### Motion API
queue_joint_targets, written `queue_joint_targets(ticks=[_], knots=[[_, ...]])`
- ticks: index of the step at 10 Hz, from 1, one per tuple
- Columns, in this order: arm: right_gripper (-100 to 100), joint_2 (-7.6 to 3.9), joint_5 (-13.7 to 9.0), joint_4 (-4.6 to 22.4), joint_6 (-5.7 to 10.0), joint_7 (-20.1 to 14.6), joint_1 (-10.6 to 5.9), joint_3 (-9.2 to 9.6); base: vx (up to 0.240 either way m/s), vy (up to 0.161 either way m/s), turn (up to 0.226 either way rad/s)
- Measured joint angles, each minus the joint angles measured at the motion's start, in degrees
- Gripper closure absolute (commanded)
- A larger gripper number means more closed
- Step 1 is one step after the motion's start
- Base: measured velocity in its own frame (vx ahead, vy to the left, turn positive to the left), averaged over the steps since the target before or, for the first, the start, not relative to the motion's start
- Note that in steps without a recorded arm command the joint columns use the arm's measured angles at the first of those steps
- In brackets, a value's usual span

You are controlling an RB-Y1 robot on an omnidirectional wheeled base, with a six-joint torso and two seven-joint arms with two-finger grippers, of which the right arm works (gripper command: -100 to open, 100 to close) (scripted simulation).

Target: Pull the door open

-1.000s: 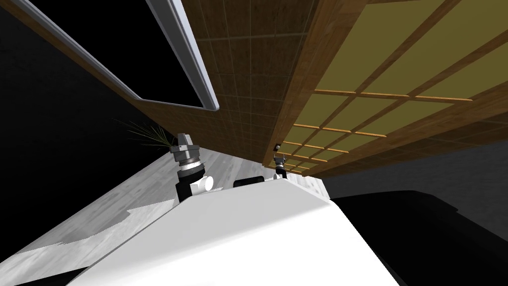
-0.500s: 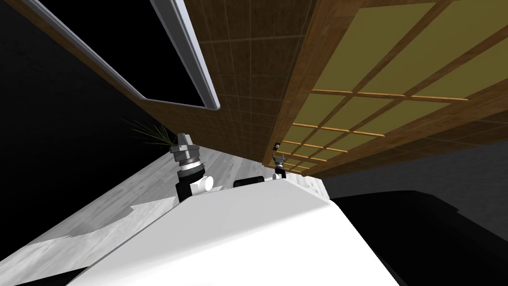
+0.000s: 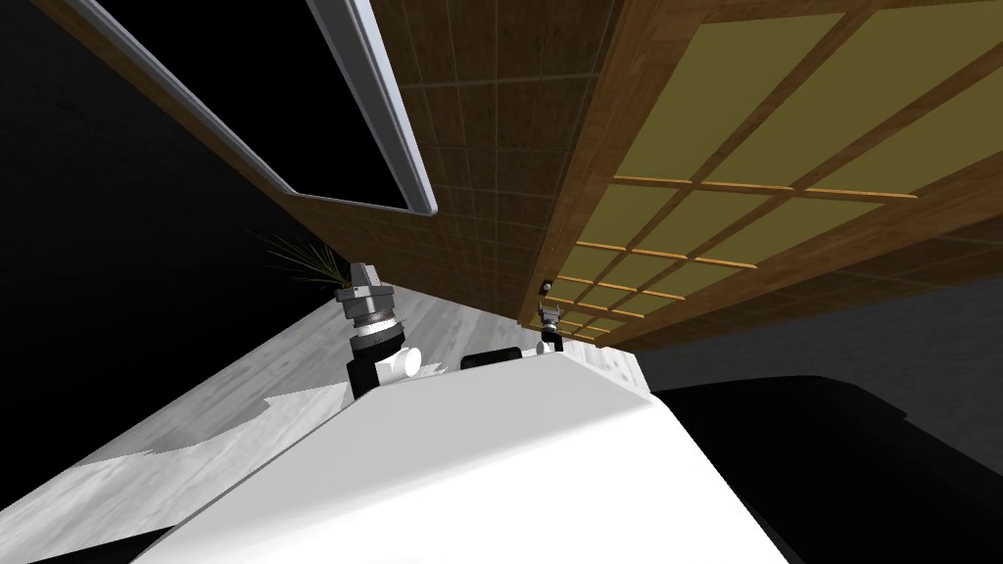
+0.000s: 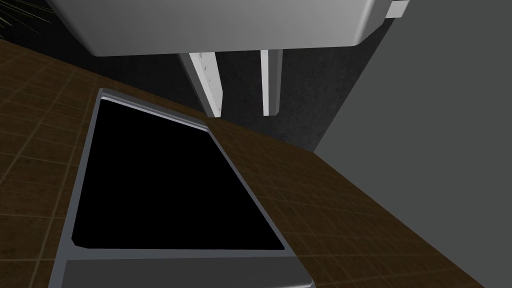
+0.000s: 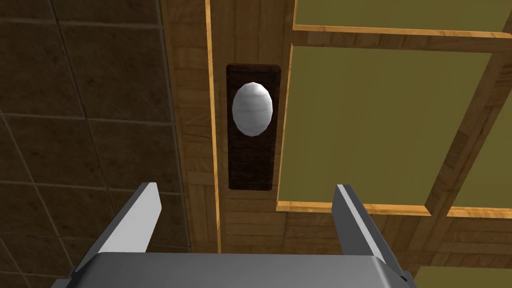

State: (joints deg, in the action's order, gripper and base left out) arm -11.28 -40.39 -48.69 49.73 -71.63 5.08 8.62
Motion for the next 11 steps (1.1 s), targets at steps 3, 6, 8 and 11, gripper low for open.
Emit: queue_joint_targets(ticks=[3,6,8,11], knots=[[-100,-1.19,-0.38,-0.09,0.07,-1.33,0.69,-0.23,0.161,-0.013,0.070],[-100,-3.85,-0.95,2.04,1.14,-4.58,0.94,-0.61,0.209,-0.008,0.089],[-100,-5.61,-1.37,2.13,1.68,-6.54,2.25,-0.91,0.182,-0.008,0.070],[100,-7.09,-1.50,5.12,3.17,-9.18,1.68,-0.87,0.069,-0.005,0.018]])
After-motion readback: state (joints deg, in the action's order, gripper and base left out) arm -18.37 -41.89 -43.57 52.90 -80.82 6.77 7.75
